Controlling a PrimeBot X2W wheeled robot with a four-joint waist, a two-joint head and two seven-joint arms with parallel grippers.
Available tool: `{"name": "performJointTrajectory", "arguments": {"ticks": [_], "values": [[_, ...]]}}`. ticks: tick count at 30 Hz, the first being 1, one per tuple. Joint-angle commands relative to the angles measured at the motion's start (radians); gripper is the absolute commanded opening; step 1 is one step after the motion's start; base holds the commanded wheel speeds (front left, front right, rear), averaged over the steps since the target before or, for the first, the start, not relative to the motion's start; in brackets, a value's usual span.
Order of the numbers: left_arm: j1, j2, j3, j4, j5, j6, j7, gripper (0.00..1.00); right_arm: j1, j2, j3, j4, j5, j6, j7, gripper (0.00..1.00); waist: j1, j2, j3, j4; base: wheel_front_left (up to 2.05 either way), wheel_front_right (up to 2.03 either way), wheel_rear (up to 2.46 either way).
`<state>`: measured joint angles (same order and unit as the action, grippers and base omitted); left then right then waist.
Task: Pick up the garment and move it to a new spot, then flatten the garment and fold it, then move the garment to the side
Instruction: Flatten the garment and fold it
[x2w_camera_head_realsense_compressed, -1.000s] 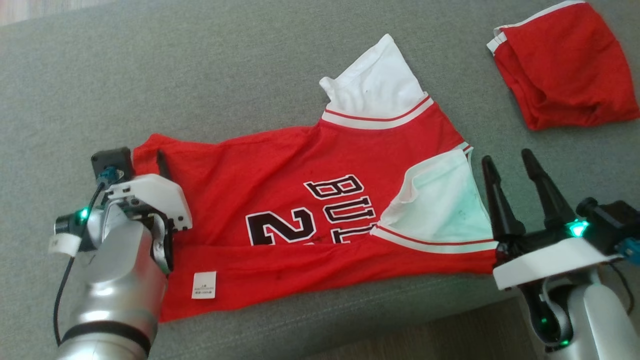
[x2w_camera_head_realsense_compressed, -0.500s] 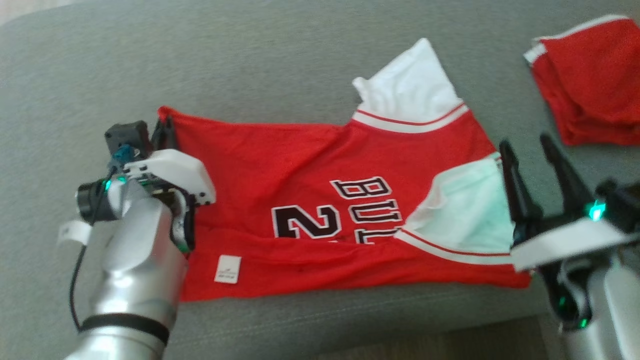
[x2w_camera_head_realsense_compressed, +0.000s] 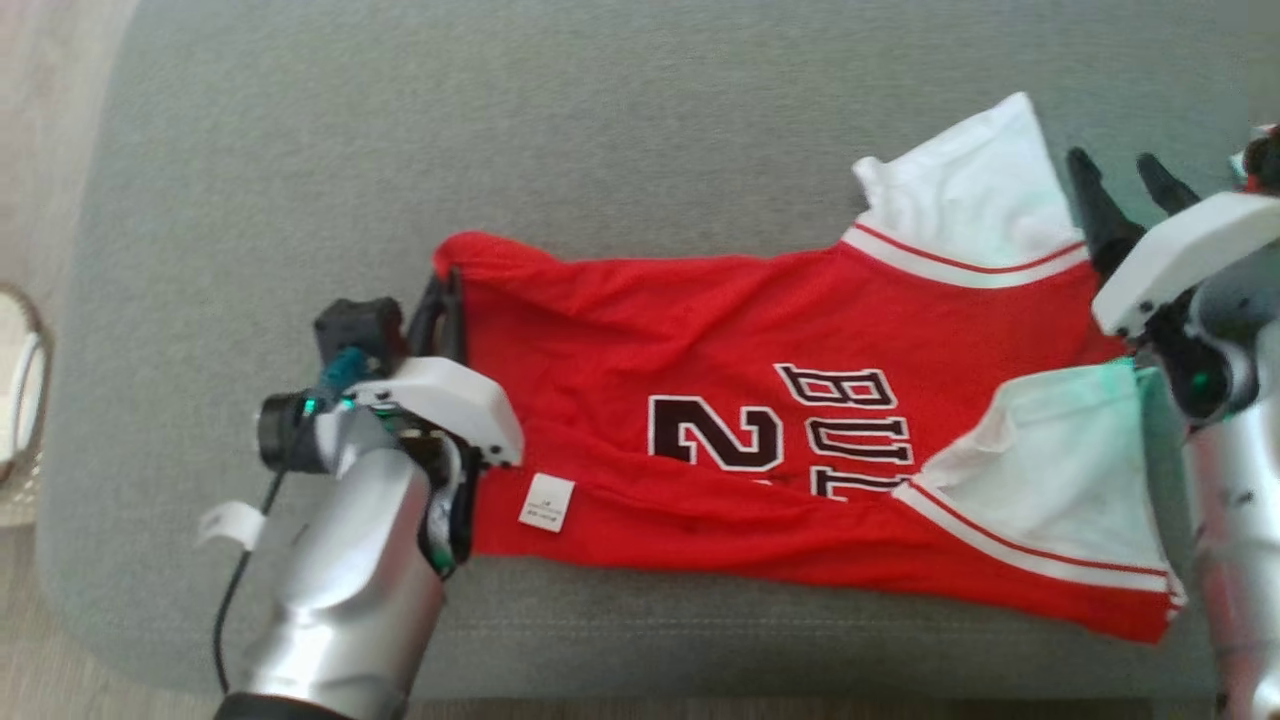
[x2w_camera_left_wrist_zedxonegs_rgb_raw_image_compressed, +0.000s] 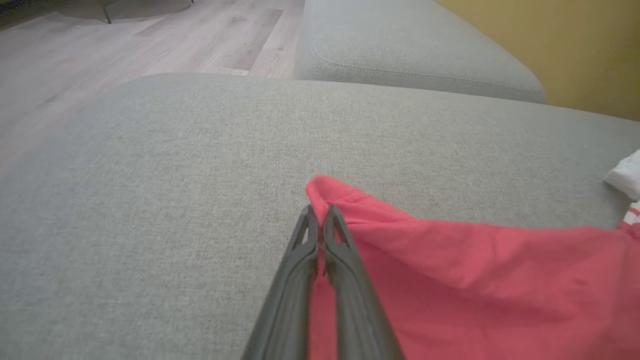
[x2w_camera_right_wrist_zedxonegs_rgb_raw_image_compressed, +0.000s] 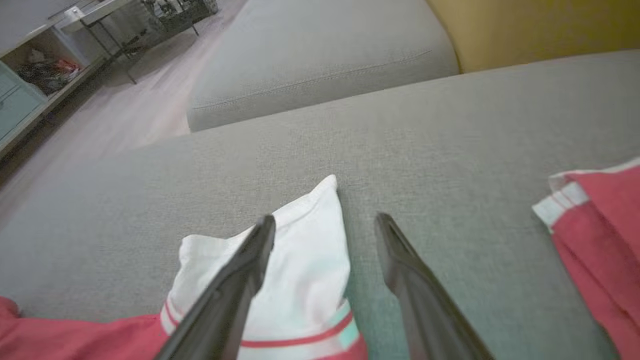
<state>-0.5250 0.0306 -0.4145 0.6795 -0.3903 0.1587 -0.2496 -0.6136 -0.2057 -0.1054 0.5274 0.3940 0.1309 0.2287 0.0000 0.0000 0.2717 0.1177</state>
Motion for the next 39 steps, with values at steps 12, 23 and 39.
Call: {"name": "performJointTrajectory", "arguments": {"ticks": [12, 23, 39], "values": [[-0.085, 0.020, -0.148, -0.077, -0.119, 0.078, -0.012, 0.00, -0.289, -0.099, 0.062, 0.296, -0.096, 0.000, 0.031, 1.00, 0.0000, 0.0000, 0.083, 0.073, 0.00, 0.00, 0.00], [-0.137, 0.020, -0.214, -0.095, -0.166, 0.114, -0.012, 0.00, -0.428, -0.142, 0.190, 0.490, -0.086, 0.000, 0.040, 1.00, 0.0000, 0.0000, 0.131, 0.104, 0.00, 0.00, 0.00], [-0.155, 0.020, -0.237, -0.079, -0.191, 0.137, -0.012, 0.00, -0.450, -0.165, 0.356, 0.554, 0.035, 0.000, -0.026, 0.00, 0.0000, 0.0000, 0.127, 0.117, 0.00, 0.00, 0.00]]}}
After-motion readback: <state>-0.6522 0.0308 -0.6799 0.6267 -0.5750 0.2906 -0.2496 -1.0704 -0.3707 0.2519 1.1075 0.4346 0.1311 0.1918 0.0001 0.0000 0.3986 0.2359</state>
